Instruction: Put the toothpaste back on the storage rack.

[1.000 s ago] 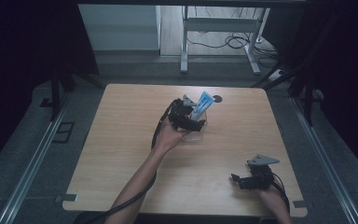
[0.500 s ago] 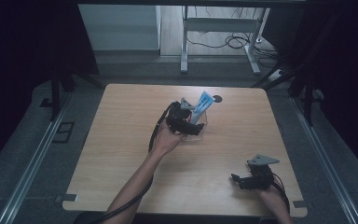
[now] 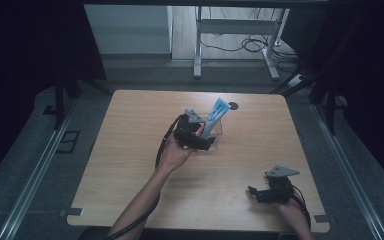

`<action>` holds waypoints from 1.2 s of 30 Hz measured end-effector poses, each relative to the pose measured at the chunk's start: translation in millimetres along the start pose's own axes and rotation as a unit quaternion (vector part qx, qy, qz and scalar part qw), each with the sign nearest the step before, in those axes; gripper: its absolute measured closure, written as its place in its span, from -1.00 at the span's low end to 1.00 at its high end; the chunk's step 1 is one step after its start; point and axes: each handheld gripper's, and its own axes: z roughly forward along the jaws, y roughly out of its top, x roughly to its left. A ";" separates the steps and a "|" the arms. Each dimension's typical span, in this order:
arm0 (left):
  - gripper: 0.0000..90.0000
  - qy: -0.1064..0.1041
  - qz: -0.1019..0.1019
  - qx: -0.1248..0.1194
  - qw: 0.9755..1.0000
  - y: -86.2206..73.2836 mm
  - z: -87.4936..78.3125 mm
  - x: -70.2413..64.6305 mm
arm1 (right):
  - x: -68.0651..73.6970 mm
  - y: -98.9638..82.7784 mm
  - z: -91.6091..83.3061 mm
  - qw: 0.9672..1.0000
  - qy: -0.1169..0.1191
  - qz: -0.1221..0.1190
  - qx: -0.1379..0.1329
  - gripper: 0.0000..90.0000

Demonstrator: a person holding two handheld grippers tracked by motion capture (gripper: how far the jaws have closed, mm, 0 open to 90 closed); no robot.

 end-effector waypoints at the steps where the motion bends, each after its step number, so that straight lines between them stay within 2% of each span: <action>1: -0.71 0.000 0.001 -0.001 1.000 -1.1 -0.9 0.2 | 0.0 0.0 0.0 1.000 0.000 0.000 0.000 -0.81; 30: -0.70 -0.006 -0.013 0.001 1.000 -37.1 -22.3 5.4 | 0.0 0.0 0.1 1.000 0.000 0.000 0.000 -0.81; 36: -0.70 -0.004 -0.021 0.002 1.000 -47.4 -26.4 8.7 | 0.0 0.0 0.1 1.000 0.000 -0.001 -0.001 -0.81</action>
